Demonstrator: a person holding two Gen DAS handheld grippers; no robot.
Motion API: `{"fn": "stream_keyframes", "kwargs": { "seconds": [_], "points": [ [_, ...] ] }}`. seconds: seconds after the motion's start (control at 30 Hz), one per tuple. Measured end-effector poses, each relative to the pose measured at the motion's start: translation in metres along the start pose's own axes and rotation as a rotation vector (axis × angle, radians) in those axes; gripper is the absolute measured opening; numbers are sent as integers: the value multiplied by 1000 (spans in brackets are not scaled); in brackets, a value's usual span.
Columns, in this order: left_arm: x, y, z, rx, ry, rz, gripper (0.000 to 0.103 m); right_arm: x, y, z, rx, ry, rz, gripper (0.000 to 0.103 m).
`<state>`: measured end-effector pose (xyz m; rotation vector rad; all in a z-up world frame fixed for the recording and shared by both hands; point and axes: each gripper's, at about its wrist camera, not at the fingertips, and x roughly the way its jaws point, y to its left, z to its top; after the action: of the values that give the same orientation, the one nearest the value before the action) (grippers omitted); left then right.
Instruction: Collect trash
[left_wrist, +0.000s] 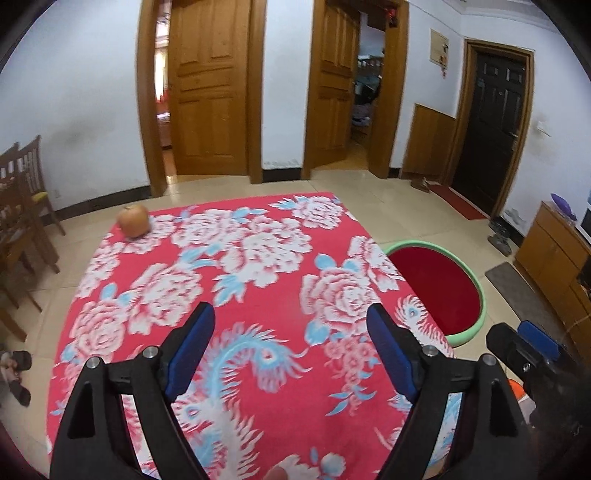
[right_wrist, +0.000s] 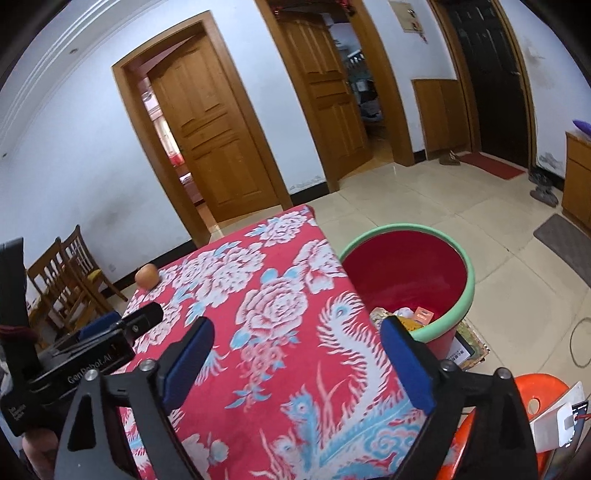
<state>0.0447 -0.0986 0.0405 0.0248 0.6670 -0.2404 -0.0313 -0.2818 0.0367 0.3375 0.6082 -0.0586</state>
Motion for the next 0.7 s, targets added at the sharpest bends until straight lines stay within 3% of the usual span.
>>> {"fn": "stream_keyframes", "kwargs": {
  "seconds": [0.3,0.7],
  "points": [
    [-30,14,-11,-30,-36,72,85,-12,13,-7,-30,-32,-6,101],
    [-45,26,-17,-70,-51,104,85,-17,21,-10,-47,-51,-3,102]
  ]
}}
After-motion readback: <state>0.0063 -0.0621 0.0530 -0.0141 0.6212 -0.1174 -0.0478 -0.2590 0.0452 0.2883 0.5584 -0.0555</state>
